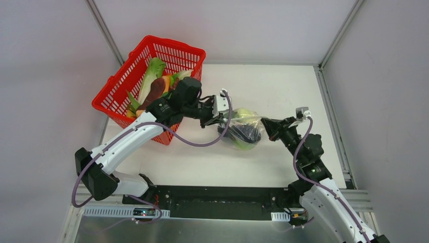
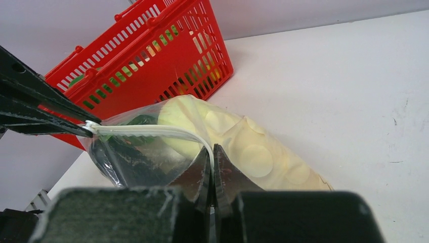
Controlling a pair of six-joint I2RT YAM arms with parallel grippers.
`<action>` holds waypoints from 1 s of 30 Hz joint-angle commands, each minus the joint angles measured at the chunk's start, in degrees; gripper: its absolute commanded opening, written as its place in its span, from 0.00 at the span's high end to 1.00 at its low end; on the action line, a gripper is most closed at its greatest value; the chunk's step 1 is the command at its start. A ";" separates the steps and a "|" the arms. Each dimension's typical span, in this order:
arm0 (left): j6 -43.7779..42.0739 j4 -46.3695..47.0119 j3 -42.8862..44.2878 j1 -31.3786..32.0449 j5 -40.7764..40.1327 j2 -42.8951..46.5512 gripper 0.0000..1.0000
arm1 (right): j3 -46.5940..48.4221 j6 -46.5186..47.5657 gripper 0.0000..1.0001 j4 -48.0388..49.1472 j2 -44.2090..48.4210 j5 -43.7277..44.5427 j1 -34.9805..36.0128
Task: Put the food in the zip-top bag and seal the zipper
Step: Zip the zipper food storage bag at the center of the board.
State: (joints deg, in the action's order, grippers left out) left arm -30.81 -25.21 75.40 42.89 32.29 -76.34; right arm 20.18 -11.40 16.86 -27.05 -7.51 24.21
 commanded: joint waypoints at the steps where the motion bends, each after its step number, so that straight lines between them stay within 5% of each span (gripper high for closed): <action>1: 1.10 -3.64 -0.58 -1.32 -2.22 3.32 1.00 | 0.82 -0.11 1.00 2.75 0.08 7.07 -1.65; 15: 5.24 -1.45 -7.53 -3.14 -4.91 8.46 0.96 | 0.98 -1.48 1.00 1.69 -0.36 10.43 -2.21; 20: 9.02 1.48 -9.20 -3.23 -7.27 9.51 0.66 | 2.06 -0.74 1.00 1.81 -0.94 8.47 -2.35; 22: 11.13 3.69 -9.78 -3.40 -8.56 10.30 0.73 | 2.82 -0.18 1.00 2.10 -1.71 8.13 -2.35; 25: 14.81 8.46 -11.00 -3.98 -11.82 11.74 0.48 | 4.04 0.48 1.00 2.51 -3.29 5.10 -2.49; 30: 19.83 15.40 -14.04 -4.31 -12.61 15.21 0.34 | 5.39 0.85 1.00 4.62 -6.20 4.42 -2.50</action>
State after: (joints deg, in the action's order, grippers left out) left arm -16.93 -18.24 63.16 39.24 21.85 -64.99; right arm 21.80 -11.68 16.12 -31.66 -1.85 21.93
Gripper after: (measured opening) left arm 0.600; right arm 0.009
